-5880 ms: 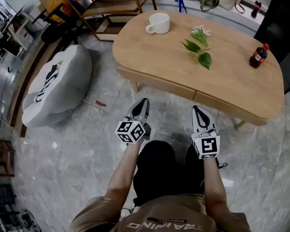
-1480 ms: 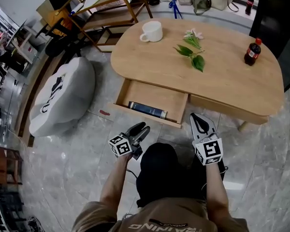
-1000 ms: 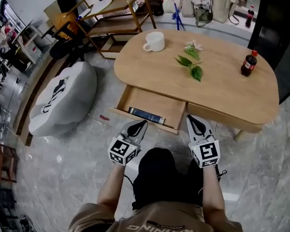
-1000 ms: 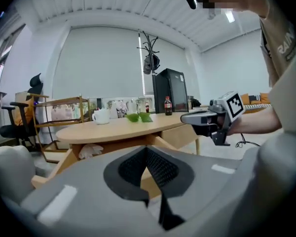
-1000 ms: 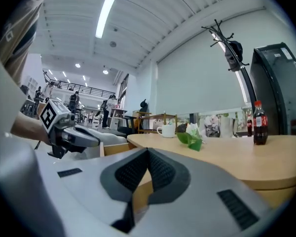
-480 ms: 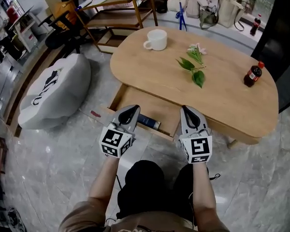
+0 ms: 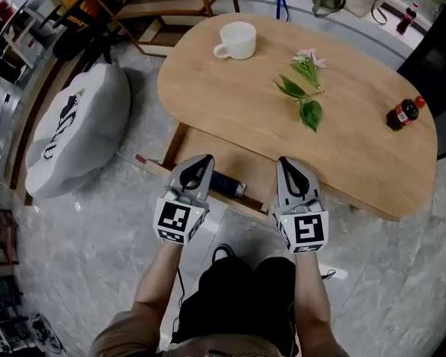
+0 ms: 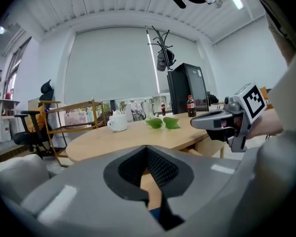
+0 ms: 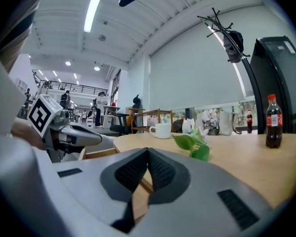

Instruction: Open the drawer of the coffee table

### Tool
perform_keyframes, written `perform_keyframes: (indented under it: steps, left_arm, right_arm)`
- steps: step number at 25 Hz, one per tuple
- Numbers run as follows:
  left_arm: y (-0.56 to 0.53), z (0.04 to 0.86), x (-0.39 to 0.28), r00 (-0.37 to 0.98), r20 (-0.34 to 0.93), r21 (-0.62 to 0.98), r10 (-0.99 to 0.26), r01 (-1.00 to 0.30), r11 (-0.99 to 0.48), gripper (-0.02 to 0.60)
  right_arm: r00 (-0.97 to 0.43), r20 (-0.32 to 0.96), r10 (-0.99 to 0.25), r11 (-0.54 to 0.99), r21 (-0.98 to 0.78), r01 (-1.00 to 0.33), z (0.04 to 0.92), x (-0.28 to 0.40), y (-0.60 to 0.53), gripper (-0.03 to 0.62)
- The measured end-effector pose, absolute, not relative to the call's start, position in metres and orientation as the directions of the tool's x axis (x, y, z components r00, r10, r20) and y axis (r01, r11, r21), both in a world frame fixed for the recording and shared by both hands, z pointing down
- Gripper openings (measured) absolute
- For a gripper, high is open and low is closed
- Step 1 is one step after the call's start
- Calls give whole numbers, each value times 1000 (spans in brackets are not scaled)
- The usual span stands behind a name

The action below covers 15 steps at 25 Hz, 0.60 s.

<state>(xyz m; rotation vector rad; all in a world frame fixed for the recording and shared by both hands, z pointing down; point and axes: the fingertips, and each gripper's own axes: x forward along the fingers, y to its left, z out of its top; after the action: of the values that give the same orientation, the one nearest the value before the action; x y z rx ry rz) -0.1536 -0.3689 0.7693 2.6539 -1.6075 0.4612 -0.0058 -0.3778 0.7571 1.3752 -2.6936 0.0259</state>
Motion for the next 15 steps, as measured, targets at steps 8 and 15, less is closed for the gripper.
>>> perform_keyframes:
  steps: [8,15]
  left_arm:
    - [-349,665,-149,440,373,-40,-817,-872,-488,6]
    - [-318,531,-163,399,410,-30,-820,-893,-449,6]
  right_arm:
    - [-569,195,-799,567,-72,-820,654,4,-358,5]
    - [-567,242,-787,566,-81,-820,514,17,-341,4]
